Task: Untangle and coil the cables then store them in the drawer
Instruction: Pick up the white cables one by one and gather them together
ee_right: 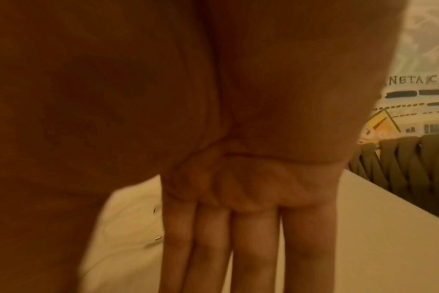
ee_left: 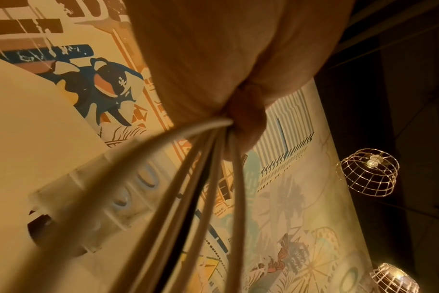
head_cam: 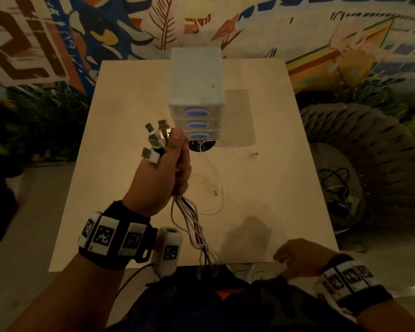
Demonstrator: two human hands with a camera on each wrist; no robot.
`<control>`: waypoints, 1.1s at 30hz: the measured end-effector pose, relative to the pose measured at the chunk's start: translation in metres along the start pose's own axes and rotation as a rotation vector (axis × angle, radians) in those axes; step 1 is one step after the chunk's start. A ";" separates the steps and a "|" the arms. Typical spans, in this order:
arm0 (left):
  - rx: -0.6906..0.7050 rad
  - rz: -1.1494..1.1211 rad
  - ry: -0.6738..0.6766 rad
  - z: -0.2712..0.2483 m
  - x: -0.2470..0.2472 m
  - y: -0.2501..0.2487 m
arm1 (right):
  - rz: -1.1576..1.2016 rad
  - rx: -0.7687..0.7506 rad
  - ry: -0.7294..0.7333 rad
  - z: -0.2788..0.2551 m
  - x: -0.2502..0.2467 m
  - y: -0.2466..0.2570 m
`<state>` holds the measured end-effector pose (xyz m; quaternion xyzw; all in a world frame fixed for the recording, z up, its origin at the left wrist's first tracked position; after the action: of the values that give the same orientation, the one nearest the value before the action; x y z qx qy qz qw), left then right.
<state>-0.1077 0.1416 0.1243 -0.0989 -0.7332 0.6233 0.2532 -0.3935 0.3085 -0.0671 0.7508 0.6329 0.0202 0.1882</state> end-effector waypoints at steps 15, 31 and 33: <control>-0.097 0.019 -0.021 -0.021 -0.015 0.011 | -0.133 -0.035 -0.549 0.113 -0.158 0.151; -0.039 0.142 -0.050 -0.027 -0.017 -0.013 | 0.210 -0.466 -0.963 -0.034 -0.198 0.144; -0.015 0.208 -0.056 -0.020 -0.009 -0.019 | 0.235 -0.616 -0.982 -0.080 -0.196 0.150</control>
<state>-0.0864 0.1510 0.1427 -0.1589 -0.7303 0.6434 0.1657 -0.3123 0.1216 0.0942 0.6481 0.3492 -0.1259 0.6650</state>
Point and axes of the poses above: each hand's wrist, its own z-axis towards the middle knuckle, its own x-axis out of the palm, y = z × x, the point moved 6 cm from there along z, towards the middle knuckle, and after that the axes turned 12 degrees about y, right-handed, at the moved point
